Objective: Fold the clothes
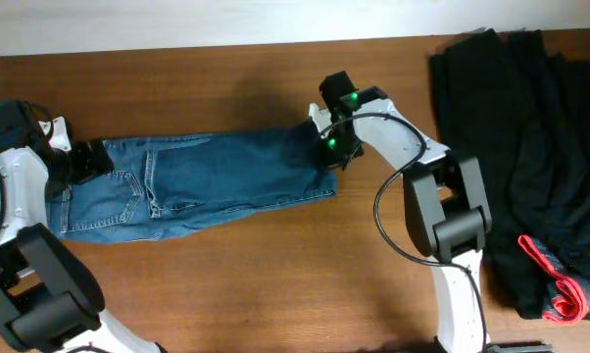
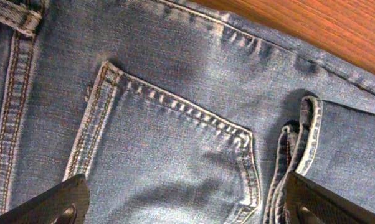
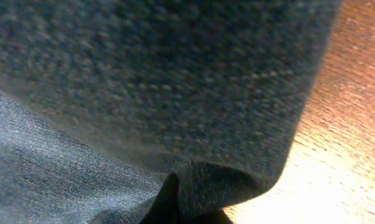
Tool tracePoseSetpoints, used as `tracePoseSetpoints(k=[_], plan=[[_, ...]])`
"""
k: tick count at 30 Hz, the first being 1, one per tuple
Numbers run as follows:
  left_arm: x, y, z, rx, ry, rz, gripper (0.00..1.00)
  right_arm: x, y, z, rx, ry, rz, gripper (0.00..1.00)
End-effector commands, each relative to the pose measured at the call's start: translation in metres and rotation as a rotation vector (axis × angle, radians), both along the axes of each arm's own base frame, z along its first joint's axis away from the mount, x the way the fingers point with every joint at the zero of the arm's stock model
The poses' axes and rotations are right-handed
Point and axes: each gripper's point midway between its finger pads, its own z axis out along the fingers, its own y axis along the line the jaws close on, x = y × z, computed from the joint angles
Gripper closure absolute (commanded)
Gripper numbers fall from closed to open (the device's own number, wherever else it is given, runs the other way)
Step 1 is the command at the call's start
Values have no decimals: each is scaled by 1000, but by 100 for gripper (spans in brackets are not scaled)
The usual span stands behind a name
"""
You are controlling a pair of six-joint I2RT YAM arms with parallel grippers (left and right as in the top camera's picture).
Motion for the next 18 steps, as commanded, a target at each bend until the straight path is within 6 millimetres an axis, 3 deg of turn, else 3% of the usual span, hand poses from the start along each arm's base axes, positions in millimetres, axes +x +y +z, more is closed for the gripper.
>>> tracePoseSetpoints(k=[1, 6, 10, 13, 18], plan=[[-1, 2, 4, 3, -6, 14, 1, 2, -50, -7, -48, 65, -160, 96], [-1, 2, 4, 3, -6, 14, 1, 1, -122, -4, -88, 117, -270, 96], [-1, 2, 4, 3, -7, 14, 1, -6, -159, -3, -90, 152, -280, 96], [-1, 2, 4, 3, -8, 13, 1, -8, -166, -3, -89, 159, -288, 96], [9, -12, 4, -59, -56, -60, 1, -9, -160, -3, -90, 159, -271, 87]])
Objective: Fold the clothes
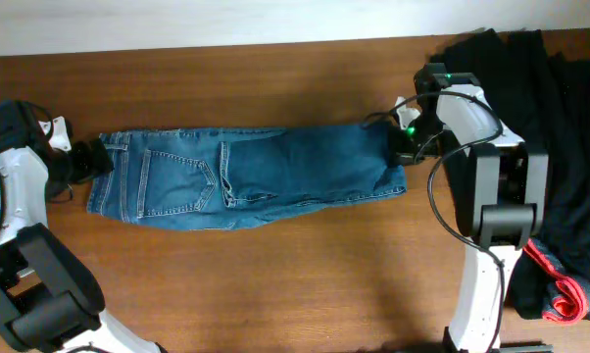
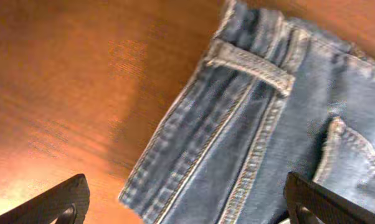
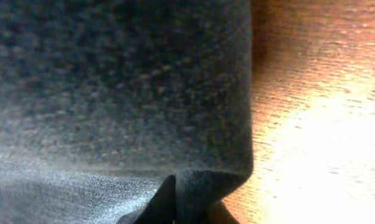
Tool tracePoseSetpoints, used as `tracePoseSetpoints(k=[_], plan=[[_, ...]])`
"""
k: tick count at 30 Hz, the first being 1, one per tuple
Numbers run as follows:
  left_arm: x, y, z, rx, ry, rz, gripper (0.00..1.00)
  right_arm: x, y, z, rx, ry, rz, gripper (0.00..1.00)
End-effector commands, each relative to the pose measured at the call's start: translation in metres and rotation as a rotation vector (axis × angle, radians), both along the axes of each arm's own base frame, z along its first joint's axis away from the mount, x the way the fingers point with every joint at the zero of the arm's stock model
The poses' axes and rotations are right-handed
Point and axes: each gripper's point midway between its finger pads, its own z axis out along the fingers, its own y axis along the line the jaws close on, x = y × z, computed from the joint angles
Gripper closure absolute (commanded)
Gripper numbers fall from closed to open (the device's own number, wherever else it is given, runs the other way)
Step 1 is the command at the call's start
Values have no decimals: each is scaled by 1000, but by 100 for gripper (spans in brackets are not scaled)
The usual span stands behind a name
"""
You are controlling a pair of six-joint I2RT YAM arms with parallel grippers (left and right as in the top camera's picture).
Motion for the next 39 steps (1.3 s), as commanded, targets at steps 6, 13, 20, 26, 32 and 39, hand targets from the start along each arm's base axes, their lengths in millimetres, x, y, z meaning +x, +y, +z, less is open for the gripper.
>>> tracePoseSetpoints(k=[6, 13, 20, 26, 32, 39], plan=[[22, -16, -15, -69, -83, -186, 1, -7, 10, -1, -60, 2, 62, 86], [20, -17, -70, -117, 1, -192, 1, -8, 12, -1, -60, 5, 67, 86], [10, -44, -120, -299, 69, -205, 1, -8, 12, -1, -60, 7, 66, 86], [0, -74, -127, -454, 99, -221, 42, -8, 12, -1, -60, 7, 67, 86], [0, -74, -127, -455, 100, -218, 99, -9, 12, -1, -56, 11, 66, 86], [3, -69, -123, -440, 97, -215, 99, -12, 12, 0, -56, 23, 66, 82]])
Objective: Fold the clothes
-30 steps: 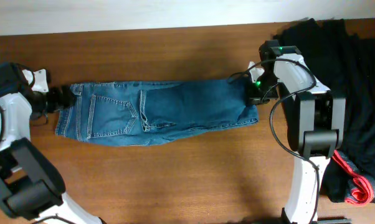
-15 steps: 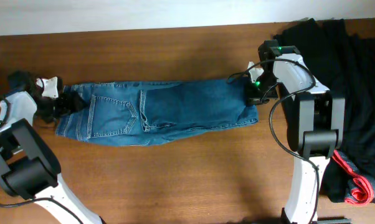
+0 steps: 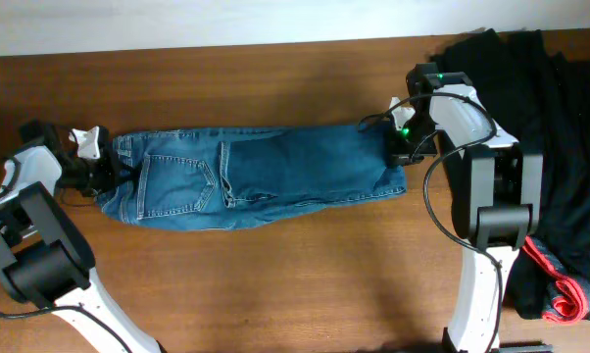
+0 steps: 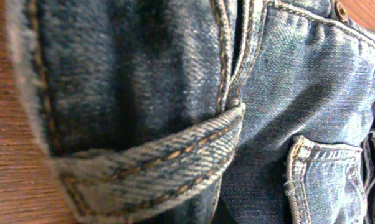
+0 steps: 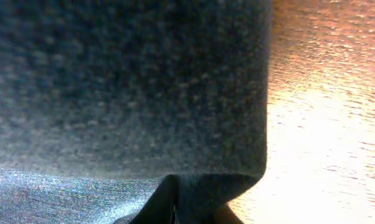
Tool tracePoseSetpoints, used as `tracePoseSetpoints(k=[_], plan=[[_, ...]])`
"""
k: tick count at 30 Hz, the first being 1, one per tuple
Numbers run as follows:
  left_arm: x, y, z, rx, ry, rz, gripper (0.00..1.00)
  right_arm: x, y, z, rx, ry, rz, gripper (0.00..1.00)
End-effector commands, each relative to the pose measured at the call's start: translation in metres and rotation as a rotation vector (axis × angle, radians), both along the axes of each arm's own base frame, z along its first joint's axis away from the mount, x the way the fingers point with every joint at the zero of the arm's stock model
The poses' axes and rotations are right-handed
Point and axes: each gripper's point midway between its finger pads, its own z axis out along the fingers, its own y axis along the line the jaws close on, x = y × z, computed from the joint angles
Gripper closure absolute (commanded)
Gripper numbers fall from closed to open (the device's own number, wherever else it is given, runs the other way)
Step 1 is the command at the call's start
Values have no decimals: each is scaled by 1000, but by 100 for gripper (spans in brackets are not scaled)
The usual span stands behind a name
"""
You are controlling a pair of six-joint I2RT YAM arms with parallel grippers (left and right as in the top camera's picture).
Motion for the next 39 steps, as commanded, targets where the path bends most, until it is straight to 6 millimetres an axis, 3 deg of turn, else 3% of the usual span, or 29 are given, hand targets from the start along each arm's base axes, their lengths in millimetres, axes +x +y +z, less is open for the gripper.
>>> tracePoseSetpoints(k=[1, 3, 8, 9, 10, 12, 17, 20, 23, 27, 33, 39], plan=[[-22, -10, -36, -9, 133, -12, 99, -11, 8, 3, 0, 30, 23, 79], [-19, -5, -30, 14, 135, -11, 99, -5, 7, 16, 1, -3, 19, 73], [-8, 1, -7, 26, 122, -10, 99, 27, -10, 75, -30, -172, -55, 52], [-7, 4, -2, 40, 127, -9, 99, 32, -16, 88, -36, -206, -66, 36], [-7, 7, 1, 53, 130, -8, 100, 35, -22, 97, -40, -227, -77, 28], [-5, 15, 10, 85, 137, -2, 100, 36, -33, 111, -42, -247, -102, 22], [0, 36, 39, 114, 104, 43, 99, 26, -65, 124, -51, -218, -170, 21], [-2, 62, 58, 188, 94, 115, 100, 19, -81, 123, -57, -194, -207, 21], [-7, 86, 91, 236, 34, 171, 100, 16, -98, 124, -61, -191, -246, 22], [-22, 124, 119, 326, -4, 261, 100, 14, -107, 127, -67, -196, -264, 21], [-44, 172, 142, 354, -32, 438, 100, 11, -107, 126, -69, -182, -265, 21], [-37, 185, 165, 377, -86, 483, 99, 5, -105, 125, -67, -156, -264, 21]])
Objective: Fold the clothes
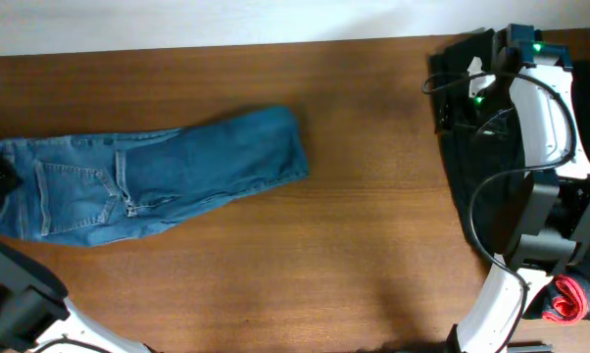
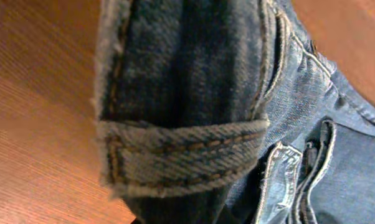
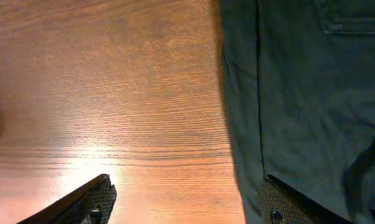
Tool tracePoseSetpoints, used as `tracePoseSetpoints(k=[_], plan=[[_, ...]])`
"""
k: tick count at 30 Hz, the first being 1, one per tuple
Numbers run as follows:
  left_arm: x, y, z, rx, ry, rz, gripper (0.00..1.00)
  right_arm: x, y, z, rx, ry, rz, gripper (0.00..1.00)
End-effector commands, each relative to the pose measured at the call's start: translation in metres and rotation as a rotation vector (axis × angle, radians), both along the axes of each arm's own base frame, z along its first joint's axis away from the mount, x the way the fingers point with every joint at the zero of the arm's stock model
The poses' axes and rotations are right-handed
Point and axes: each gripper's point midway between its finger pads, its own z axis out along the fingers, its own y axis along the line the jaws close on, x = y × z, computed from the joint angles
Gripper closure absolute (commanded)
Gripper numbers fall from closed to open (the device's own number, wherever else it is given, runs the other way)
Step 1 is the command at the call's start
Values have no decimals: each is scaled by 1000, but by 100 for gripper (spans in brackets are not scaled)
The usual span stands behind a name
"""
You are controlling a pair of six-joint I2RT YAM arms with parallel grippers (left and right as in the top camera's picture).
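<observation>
A pair of blue jeans (image 1: 177, 172) lies flat and a little slanted on the left half of the table, its leg end toward the middle. My left gripper sits at the table's far left edge, shut on the waistband (image 2: 181, 149) by a belt loop; denim hides its fingers. The right gripper (image 1: 468, 98) is open with nothing in it. It hangs low over the wood at the left edge of a dark garment (image 3: 299, 93), fingers (image 3: 91, 200) wide apart.
A heap of black clothes (image 1: 560, 147) fills the right side of the table. A red strap-like item (image 1: 562, 294) lies at its lower end. Bare wood (image 1: 373, 216) separates the jeans from the heap.
The right gripper has let go of the jeans' leg end and now stands open at the black heap. The jeans, still held at the waistband by my left gripper, have shifted far to the left.
At first the right gripper held the leg end mid-table while the left hung open over the back pocket. The jeans then lay stretched rightward, the left open beside the waistband. It then shut on the waistband. Now only the left holds them, further left.
</observation>
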Motion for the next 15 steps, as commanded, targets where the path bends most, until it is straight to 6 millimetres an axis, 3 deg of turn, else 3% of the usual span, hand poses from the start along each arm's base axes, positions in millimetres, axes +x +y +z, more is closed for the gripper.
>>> tracePoseSetpoints(k=[1, 4, 9, 10, 15], plan=[[19, 10, 57, 76, -126, 41, 99, -2, -1, 11, -12, -15, -3, 22], [26, 7, 74, 93, -152, 27, 99, 3, 15, 13, 27, -41, 54, 24], [24, 1, 75, 79, -136, 20, 100, 30, 76, 19, 75, -170, 271, 43], [24, 0, 74, 77, -134, 19, 100, 39, 100, 20, 81, -210, 323, 50], [37, -19, 78, 11, -187, -22, 100, 46, 175, 7, 98, -245, 477, 51]])
